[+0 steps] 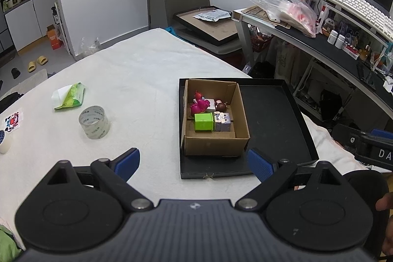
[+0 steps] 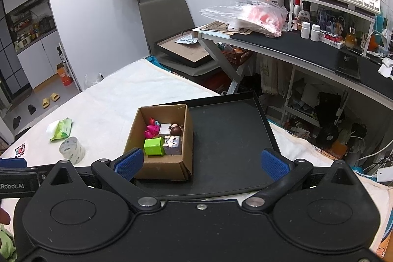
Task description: Organize rigid objects
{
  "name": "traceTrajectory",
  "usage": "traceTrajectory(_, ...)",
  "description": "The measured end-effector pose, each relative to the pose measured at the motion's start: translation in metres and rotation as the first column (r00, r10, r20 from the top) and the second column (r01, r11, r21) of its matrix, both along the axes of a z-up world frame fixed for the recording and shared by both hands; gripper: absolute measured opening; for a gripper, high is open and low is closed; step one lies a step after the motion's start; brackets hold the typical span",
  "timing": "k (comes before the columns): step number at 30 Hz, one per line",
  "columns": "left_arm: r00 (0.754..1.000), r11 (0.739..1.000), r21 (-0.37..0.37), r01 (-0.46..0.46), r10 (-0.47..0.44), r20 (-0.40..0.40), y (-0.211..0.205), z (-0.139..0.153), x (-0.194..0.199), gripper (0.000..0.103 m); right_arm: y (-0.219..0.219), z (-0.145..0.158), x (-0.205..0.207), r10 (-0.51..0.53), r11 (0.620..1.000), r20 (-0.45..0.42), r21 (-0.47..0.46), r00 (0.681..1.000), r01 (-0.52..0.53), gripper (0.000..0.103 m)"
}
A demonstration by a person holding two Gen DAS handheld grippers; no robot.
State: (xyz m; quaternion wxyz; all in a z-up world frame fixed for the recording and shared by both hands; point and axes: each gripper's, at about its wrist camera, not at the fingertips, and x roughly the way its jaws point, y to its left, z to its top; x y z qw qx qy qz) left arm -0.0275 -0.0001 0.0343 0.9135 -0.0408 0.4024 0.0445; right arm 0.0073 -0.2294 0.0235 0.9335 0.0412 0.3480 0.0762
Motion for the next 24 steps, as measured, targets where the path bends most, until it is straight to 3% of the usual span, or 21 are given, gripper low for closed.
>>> traceTrajectory(24, 0.999, 0.999, -0.019, 0.026, -0.025, 0.036, 0.006, -0.007, 0.001, 0.094, 0.016, -0.012, 0.000, 0.032, 0.998, -0.030, -0.055, 0.999, -0.034, 0.103)
